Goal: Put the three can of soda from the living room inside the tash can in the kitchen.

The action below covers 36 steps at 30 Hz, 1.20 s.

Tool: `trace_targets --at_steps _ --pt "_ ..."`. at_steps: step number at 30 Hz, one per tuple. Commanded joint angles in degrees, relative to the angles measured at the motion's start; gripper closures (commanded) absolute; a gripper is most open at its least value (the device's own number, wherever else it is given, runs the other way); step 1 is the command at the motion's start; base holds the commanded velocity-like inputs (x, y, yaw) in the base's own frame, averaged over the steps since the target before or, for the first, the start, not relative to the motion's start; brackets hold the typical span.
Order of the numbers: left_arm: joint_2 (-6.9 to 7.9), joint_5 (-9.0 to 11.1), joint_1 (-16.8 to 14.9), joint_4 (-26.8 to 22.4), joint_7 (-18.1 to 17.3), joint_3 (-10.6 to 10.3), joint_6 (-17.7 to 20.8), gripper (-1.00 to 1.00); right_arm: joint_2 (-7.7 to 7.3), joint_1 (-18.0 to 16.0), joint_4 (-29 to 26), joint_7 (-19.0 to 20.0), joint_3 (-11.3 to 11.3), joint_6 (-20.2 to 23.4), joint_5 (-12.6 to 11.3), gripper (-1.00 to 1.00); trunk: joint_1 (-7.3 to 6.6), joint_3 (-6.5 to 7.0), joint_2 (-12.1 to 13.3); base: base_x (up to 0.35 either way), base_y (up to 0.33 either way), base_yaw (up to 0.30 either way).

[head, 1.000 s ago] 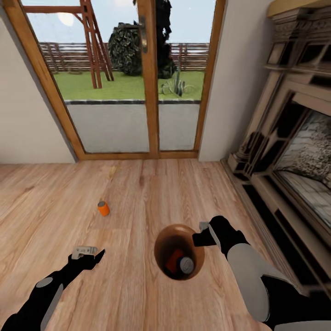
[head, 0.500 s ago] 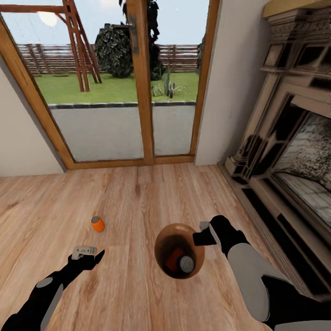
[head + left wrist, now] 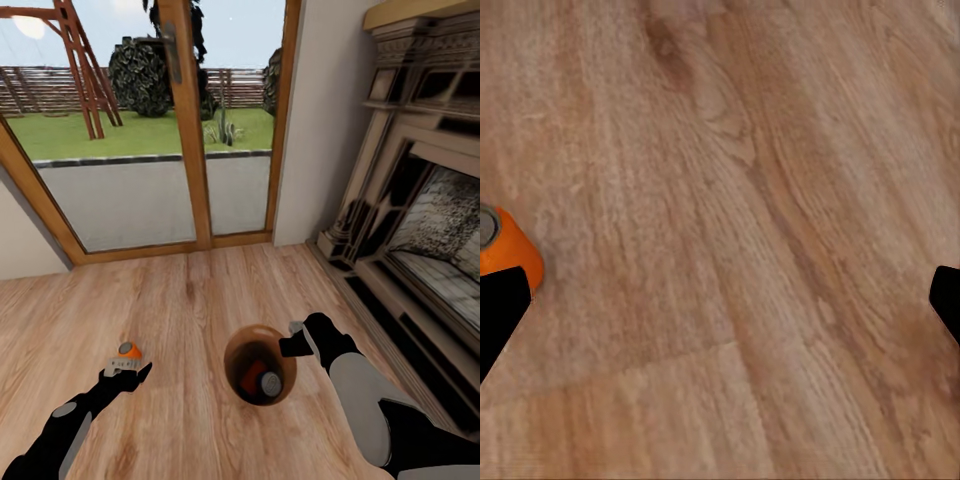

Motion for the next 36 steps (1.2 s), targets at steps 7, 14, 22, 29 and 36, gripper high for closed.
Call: trace_targets --at_steps 7,14,22,29,36 --pt "0.03 0.23 0.00 -0.44 -0.30 0.02 -0.03 -1.00 0.06 -0.03 0.21 0.42 -0.20 0.27 -1.77 1.00 0.00 0.04 0.00 0.249 0.199 -0.015" --pt "0.08 0.76 0.00 -15.70 -0.49 0.24 13.84 -1.00 0.25 -0.03 0.47 0.42 -0.13 0.25 -1.69 1.00 0.00 0.04 0.00 0.264 0.184 -0.001" --pt "0.28 0.73 -0.45 -18.95 2.90 0.84 18.90 -1.00 0.38 0.19 0.47 0.06 -0.12 0.22 -1.63 1.00 0.00 0.04 0.00 0.292 0.114 0.000" --pt "0.63 0.81 -0.88 -3.53 6.20 0.79 10.72 -1.00 0.37 0.24 0.44 -0.19 -0.11 0.26 -1.60 1.00 0.00 0.04 0.00 0.238 0.137 0.000" --pt "0.70 0.88 -0.84 -0.69 6.34 0.85 9.69 -1.00 0.42 0.24 0.42 -0.28 -0.11 0.27 -1.60 1.00 0.00 0.04 0.00 0.045 0.262 0.000"
